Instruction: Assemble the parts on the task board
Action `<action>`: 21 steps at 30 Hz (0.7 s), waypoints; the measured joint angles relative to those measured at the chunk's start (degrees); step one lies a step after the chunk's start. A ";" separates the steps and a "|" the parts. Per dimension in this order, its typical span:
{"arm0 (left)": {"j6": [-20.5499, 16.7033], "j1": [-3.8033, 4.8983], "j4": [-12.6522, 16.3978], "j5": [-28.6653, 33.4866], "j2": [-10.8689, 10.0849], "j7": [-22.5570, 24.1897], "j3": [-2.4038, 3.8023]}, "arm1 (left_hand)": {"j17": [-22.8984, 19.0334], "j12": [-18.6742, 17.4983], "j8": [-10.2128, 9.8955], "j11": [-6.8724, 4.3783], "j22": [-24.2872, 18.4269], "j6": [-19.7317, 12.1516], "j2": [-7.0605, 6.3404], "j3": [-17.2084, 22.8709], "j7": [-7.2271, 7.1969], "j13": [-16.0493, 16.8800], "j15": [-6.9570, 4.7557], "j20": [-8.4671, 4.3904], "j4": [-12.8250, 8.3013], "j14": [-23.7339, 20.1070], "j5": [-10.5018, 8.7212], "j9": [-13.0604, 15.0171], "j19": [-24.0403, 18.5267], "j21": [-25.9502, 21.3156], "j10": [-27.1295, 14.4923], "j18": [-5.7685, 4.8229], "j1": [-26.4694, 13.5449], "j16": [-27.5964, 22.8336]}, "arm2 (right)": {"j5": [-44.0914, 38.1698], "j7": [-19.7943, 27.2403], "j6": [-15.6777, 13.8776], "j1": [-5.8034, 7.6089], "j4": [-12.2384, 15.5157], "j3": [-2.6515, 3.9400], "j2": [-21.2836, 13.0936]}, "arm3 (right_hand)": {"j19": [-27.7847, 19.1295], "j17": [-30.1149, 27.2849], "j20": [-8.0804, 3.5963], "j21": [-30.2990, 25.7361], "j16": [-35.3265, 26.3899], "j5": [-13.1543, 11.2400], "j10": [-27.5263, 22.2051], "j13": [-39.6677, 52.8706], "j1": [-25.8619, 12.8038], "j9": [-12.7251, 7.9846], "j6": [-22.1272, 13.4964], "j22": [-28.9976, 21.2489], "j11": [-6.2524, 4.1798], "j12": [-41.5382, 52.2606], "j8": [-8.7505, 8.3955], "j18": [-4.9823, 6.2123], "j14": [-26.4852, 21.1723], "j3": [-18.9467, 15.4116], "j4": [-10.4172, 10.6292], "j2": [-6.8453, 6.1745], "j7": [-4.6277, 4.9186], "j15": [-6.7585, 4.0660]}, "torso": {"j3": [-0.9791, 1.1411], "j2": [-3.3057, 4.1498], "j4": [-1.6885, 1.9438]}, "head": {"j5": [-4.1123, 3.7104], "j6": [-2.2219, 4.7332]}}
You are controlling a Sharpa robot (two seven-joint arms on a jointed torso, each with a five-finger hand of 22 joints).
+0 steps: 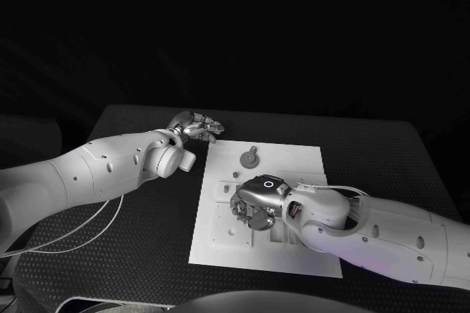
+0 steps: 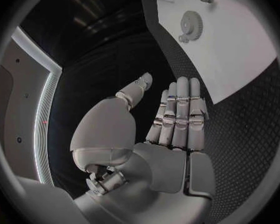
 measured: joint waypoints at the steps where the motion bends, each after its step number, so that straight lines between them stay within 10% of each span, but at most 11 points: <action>1: 0.01 0.00 0.07 0.01 0.01 0.01 0.00 | 0.04 0.00 0.00 0.00 0.00 0.00 0.00 0.00 0.00 0.00 0.00 0.00 0.00 0.00 0.00 0.00 0.00 0.00 0.00 0.00 0.00 0.00 | -0.39 -0.03 0.02 -0.07 -0.18 -0.02 0.09 | 0.00 0.00 0.00 0.00 0.00 0.00 0.00 0.02 -0.07 0.00 0.04 0.01 0.00 0.00 -0.01 0.00 0.02 0.00 0.00 -0.07 0.04 -0.02 | -0.01 0.00 0.00 | 0.06 -0.04; 21: 0.11 -0.01 1.52 0.05 -0.14 0.04 0.00 | 0.20 0.00 0.00 -0.09 -0.11 -0.14 0.00 -0.12 0.11 -0.04 0.09 0.00 -0.11 -0.09 0.00 0.00 0.00 0.00 0.09 0.00 0.00 0.00 | -3.99 -0.27 0.19 -0.39 -3.45 -0.50 0.46 | 0.19 0.05 -0.18 0.00 0.00 0.00 0.00 0.09 -0.28 0.25 0.11 0.05 0.00 0.00 0.17 0.00 0.28 -0.06 -0.06 -0.31 0.10 -0.07 | -0.04 -0.01 0.01 | 0.25 -0.32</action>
